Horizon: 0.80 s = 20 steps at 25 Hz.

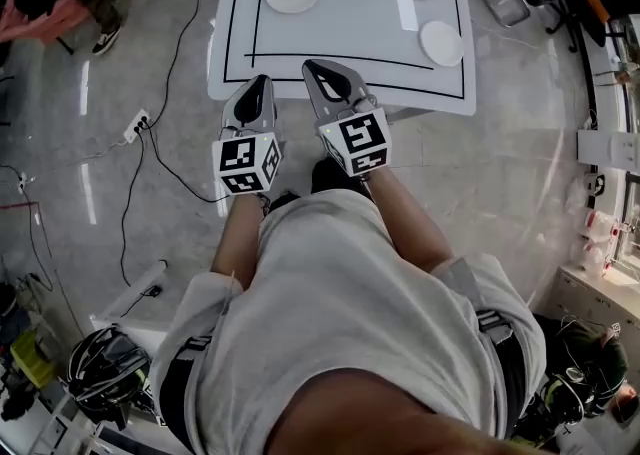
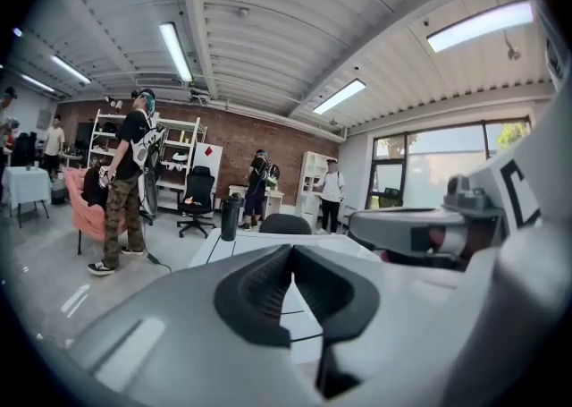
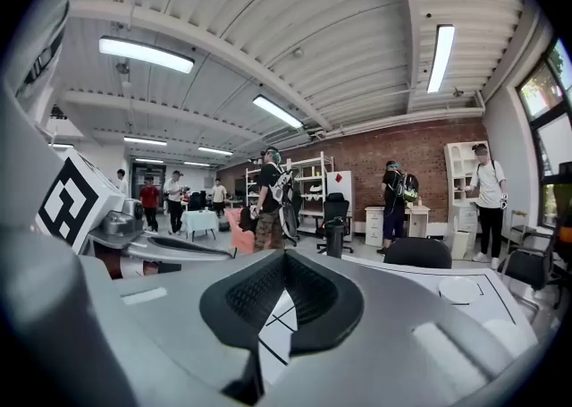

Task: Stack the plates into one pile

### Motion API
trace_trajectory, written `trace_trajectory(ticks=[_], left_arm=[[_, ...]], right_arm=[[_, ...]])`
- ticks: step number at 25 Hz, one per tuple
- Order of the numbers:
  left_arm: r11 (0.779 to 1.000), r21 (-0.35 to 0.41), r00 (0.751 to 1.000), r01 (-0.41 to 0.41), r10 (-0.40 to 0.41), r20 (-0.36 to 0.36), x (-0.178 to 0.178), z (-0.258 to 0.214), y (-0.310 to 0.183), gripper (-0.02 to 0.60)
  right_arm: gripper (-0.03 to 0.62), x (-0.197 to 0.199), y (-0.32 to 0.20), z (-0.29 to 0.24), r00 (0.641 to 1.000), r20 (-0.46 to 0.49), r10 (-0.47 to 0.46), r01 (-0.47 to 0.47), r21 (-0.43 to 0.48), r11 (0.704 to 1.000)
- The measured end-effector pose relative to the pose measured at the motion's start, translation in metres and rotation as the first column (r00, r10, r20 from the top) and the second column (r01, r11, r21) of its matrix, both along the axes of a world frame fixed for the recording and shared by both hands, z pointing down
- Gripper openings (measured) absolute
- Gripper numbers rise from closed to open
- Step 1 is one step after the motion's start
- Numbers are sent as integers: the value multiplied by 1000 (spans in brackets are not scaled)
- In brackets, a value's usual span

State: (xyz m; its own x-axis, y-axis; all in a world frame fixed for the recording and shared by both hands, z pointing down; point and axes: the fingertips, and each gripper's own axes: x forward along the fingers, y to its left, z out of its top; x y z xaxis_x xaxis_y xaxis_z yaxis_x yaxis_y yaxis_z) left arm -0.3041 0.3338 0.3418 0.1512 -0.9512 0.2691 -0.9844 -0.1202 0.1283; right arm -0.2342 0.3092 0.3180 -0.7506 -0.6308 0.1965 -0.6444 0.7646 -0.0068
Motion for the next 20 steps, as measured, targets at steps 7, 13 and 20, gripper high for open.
trace_trajectory(ticks=[7,13,20], left_arm=[[997,-74,1000,-9,10,12,46,6,-70,3],[994,-109,999,-7,11,36,74,15,-106,3],[989,-145,999,18,-12,39,58,25,-126,3]], right_arm=[[0,41,-63,5,1000,24,-9,10,-44,999],[0,73,-105,26,1000,14,-9,10,-103,995],[1,65,-128,42,1000,0,-23,22,-146,989]])
